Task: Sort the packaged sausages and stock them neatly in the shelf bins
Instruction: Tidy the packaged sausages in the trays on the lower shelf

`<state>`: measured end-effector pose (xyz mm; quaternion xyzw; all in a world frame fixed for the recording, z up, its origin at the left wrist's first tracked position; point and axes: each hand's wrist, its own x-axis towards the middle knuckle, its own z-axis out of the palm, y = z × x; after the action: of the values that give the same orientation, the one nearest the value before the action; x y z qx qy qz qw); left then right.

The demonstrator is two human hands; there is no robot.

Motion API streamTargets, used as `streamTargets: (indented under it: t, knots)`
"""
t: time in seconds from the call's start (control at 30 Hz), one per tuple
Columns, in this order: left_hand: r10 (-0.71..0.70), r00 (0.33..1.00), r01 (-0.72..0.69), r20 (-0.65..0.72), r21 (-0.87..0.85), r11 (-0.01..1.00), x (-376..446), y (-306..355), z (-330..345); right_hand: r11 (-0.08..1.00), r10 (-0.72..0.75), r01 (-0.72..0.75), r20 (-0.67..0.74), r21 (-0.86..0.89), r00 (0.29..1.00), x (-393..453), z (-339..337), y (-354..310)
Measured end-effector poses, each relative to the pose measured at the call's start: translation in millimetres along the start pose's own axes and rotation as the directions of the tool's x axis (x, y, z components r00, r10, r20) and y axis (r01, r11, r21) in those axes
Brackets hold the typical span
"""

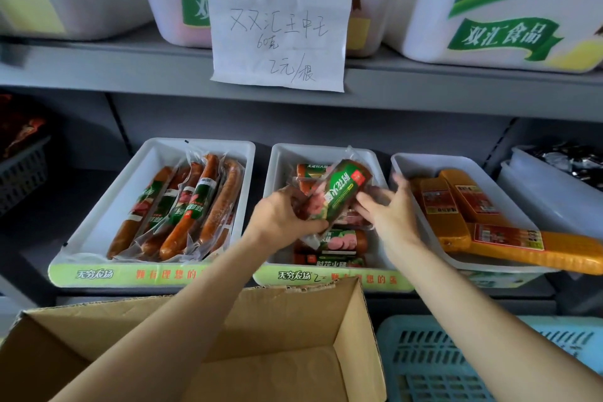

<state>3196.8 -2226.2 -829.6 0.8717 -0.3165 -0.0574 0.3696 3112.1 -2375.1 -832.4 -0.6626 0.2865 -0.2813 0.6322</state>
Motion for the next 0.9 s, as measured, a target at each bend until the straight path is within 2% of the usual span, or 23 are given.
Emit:
streamTargets:
  t: [0.03, 0.07, 0.13, 0.2, 0.27, 0.33, 0.4, 0.43, 0.5, 0.57, 0.7, 0.8, 0.9]
  knots:
    - [-0.004, 0.999, 0.004, -0.048, -0.002, 1.0, -1, 4, 5, 0.985, 0.097, -0.101, 0.035, 0.137, 0.995, 0, 5, -4]
    - [0.006, 0.995, -0.005, -0.101, 0.015, 1.0, -2, 6, 9, 0.966, 0.16, -0.174, 0.088, 0.192, 0.983, 1, 9, -6]
    - [0.063, 0.984, -0.054, -0.167, 0.058, 0.997, -4, 11, 12, 0.95, 0.237, -0.263, 0.158, 0.17, 0.959, 2, 15, -10]
    - [0.156, 0.983, -0.153, -0.101, 0.036, 0.988, -4, 16, 11, 0.963, 0.251, -0.261, 0.12, 0.074, 0.961, 3, 16, -13]
    - [0.222, 0.975, -0.223, 0.022, 0.036, 0.974, -4, 21, 7, 0.982, 0.18, -0.177, 0.041, -0.057, 0.983, 7, 10, -17]
    - [0.207, 0.978, -0.209, 0.04, 0.039, 0.977, -2, 17, 2, 0.943, 0.002, 0.012, 0.04, -0.333, 0.999, 9, -1, -24]
    - [0.127, 0.991, -0.128, -0.05, -0.029, 0.991, 0, 8, -4, 0.737, -0.171, 0.27, 0.215, -0.62, 0.961, 12, -12, -28]
    - [0.073, 0.993, -0.078, -0.094, -0.052, 0.996, 0, 2, -6, 0.636, -0.171, 0.366, 0.339, -0.679, 0.925, 11, -13, -28]
    - [-0.015, 0.992, 0.011, -0.129, -0.034, 0.999, 0, -7, -7, 0.503, -0.066, 0.484, 0.527, -0.716, 0.847, 11, -8, -15]
    - [-0.05, 0.995, 0.051, -0.083, 0.007, 0.999, -1, -12, -4, 0.41, 0.075, 0.528, 0.605, -0.743, 0.793, 11, -2, 8]
    - [-0.021, 0.989, -0.005, 0.144, 0.182, 0.983, -3, -19, 8, 0.443, 0.213, 0.428, 0.556, -0.788, 0.803, 18, -21, 25]
    - [-0.033, 0.969, -0.039, 0.245, 0.284, 0.958, 1, -23, 10, 0.314, 0.227, 0.435, 0.512, -0.844, 0.828, 27, -36, 25]
    - [-0.051, 0.948, -0.08, 0.314, 0.391, 0.917, 8, -26, 14, 0.259, 0.185, 0.497, 0.547, -0.828, 0.816, 24, -31, 20]
